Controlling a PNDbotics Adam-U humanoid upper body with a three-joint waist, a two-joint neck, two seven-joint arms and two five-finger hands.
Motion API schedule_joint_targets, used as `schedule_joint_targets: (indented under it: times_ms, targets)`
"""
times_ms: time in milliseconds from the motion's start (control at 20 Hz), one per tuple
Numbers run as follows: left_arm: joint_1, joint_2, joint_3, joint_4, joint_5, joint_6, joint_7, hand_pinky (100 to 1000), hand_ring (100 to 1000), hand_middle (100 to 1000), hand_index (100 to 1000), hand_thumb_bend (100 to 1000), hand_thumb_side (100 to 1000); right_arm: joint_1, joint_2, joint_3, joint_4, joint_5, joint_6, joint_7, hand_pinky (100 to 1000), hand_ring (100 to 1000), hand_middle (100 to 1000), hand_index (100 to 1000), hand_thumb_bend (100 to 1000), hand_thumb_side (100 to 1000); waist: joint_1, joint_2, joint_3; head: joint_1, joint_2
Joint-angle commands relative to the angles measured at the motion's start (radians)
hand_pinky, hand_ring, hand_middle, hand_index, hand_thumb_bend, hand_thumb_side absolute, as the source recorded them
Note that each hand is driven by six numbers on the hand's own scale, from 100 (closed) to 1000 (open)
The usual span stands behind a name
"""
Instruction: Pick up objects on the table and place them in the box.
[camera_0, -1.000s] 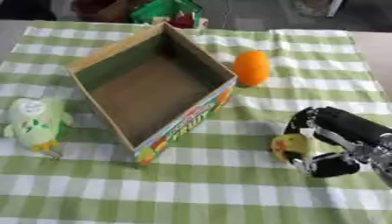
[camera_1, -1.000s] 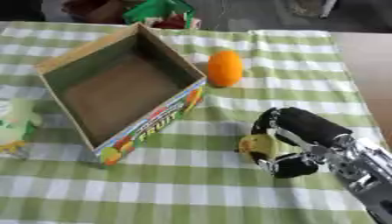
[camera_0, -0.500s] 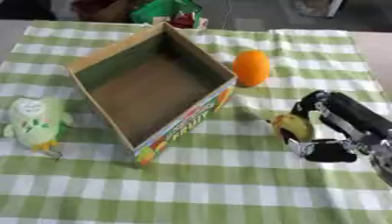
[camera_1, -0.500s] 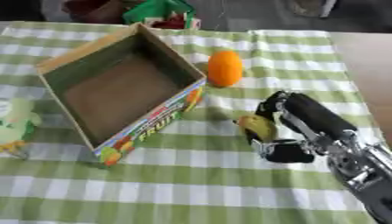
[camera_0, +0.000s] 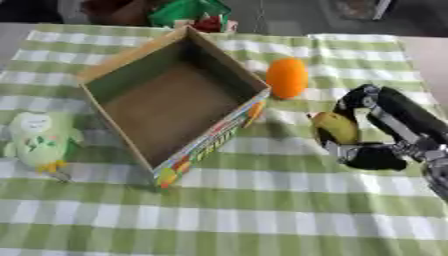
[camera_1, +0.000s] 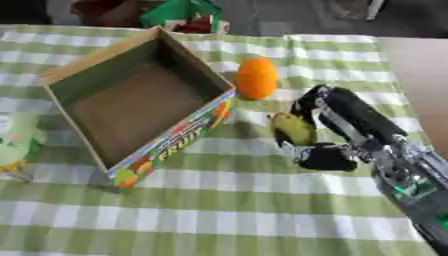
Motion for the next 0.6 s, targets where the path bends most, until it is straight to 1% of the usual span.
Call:
schedule_joint_targets:
  times_ms: [50,100,350,400,600]
  targets:
    - [-0.006,0.013,0.005,-0.017,0.009,-0.001,-0.004,461,621,656,742,100,813,-0.043,-0.029,-0.008,-0.019,-0.015,-0.009,0.01,693,645,287,513,100,289,0.002,-0.026,0.004,-0.006,0.0]
    - [-0.005,0.013,0.005,-0.017,0.009,-0.001,-0.004,461,621,656,742,100,813,-0.055,-0.029,-0.006,-0.019,-0.017,-0.011,0.016,695,656,312,542,100,287,0.002,-0.027,0.006,-0.007,0.0]
    - [-0.004,0.013,0.005,-0.017,0.011,-0.001,-0.004,461,621,655,742,100,813,-0.077,-0.027,-0.004,-0.019,-0.023,-0.013,0.035,695,657,315,545,100,287,0.002,-0.028,0.007,-0.007,0.0]
    - [-0.006,0.012,0.004,-0.017,0.011,0.0,-0.005,462,621,654,742,100,811,-0.084,-0.026,-0.001,-0.019,-0.025,-0.016,0.036,698,675,346,582,100,307,0.002,-0.031,0.01,-0.01,-0.001]
    - [-0.008,0.012,0.002,-0.017,0.015,0.0,-0.006,462,621,654,742,100,809,-0.154,-0.024,0.016,-0.019,-0.043,-0.013,0.057,699,680,353,589,100,313,0.001,-0.036,0.014,-0.014,-0.002]
